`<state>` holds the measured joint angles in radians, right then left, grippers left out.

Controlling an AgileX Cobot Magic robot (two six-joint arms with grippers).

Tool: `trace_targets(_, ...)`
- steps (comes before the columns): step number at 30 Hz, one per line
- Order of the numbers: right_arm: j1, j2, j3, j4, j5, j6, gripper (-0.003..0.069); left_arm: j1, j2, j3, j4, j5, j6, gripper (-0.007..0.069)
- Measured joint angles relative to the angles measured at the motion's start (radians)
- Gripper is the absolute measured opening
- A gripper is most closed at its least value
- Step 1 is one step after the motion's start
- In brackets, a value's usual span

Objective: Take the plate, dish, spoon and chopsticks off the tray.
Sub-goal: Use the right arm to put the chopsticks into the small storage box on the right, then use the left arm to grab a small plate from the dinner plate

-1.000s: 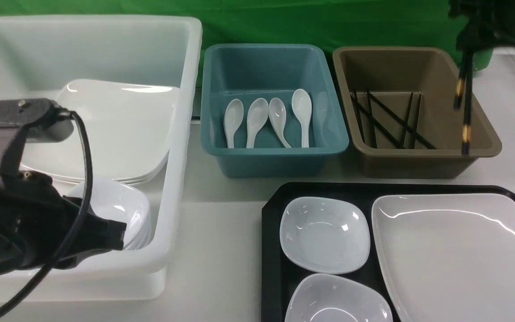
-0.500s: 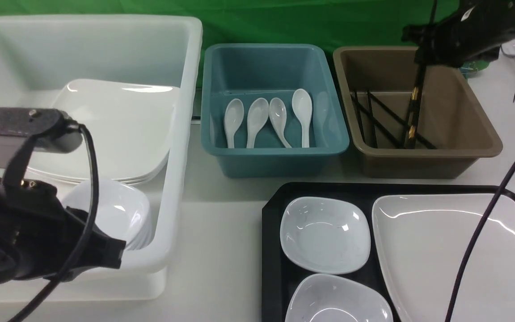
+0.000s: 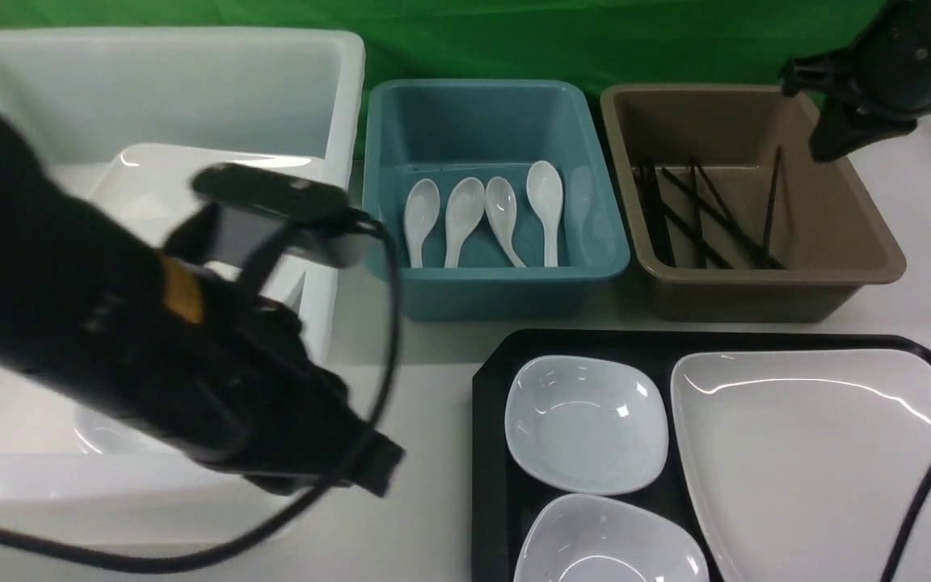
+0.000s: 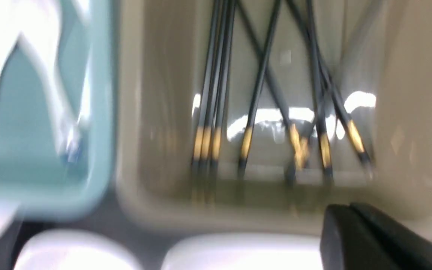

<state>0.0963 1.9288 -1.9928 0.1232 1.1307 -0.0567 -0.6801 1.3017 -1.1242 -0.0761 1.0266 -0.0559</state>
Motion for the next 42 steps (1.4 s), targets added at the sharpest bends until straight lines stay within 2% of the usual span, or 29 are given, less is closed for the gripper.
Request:
trace_targets(5, 0.039, -0.240, 0.159, -0.002, 0.000, -0.019, 0.0022, -0.091, 0.223, -0.119, 0.003, -0.001, -0.009, 0.0011)
trace_targets(8, 0.070, -0.411, 0.352, 0.005, 0.000, -0.023, 0.0022, -0.099, 0.350, -0.207, 0.001, -0.001, -0.037, 0.0020)
trace_targets(12, 0.079, -0.573, 0.542, 0.006, -0.002, -0.025, 0.0022, -0.099, 0.459, -0.279, 0.010, -0.002, -0.048, 0.0071)
trace_targets(17, 0.079, -0.743, 0.763, 0.004, -0.034, -0.031, 0.0024, -0.099, 0.574, -0.337, 0.011, -0.018, -0.022, 0.0232)
trace_targets(18, 0.079, -0.749, 0.776, 0.004, -0.034, -0.031, 0.0024, -0.099, 0.574, -0.337, 0.011, -0.018, -0.022, 0.0232)
trace_targets(19, 0.079, -0.787, 0.818, 0.003, -0.058, -0.032, 0.0025, -0.099, 0.608, -0.338, 0.011, -0.027, -0.012, 0.0308)
trace_targets(22, 0.080, -0.831, 0.857, 0.002, -0.078, -0.038, 0.0029, -0.099, 0.654, -0.338, -0.004, -0.060, 0.032, 0.0432)
trace_targets(27, 0.081, -0.841, 0.864, 0.002, -0.099, -0.040, 0.0032, -0.099, 0.683, -0.346, -0.020, -0.093, 0.056, 0.0529)
trace_targets(33, 0.081, -0.841, 0.865, 0.002, -0.123, -0.042, 0.0034, -0.099, 0.711, -0.349, -0.067, -0.114, 0.073, 0.0515)
trace_targets(41, 0.081, -0.841, 0.865, 0.002, -0.140, -0.042, 0.0045, -0.099, 0.737, -0.348, -0.087, -0.113, 0.075, 0.0383)
trace_targets(42, 0.081, -0.841, 0.865, 0.002, -0.147, -0.042, 0.0048, -0.099, 0.747, -0.347, -0.088, -0.110, 0.075, 0.0331)
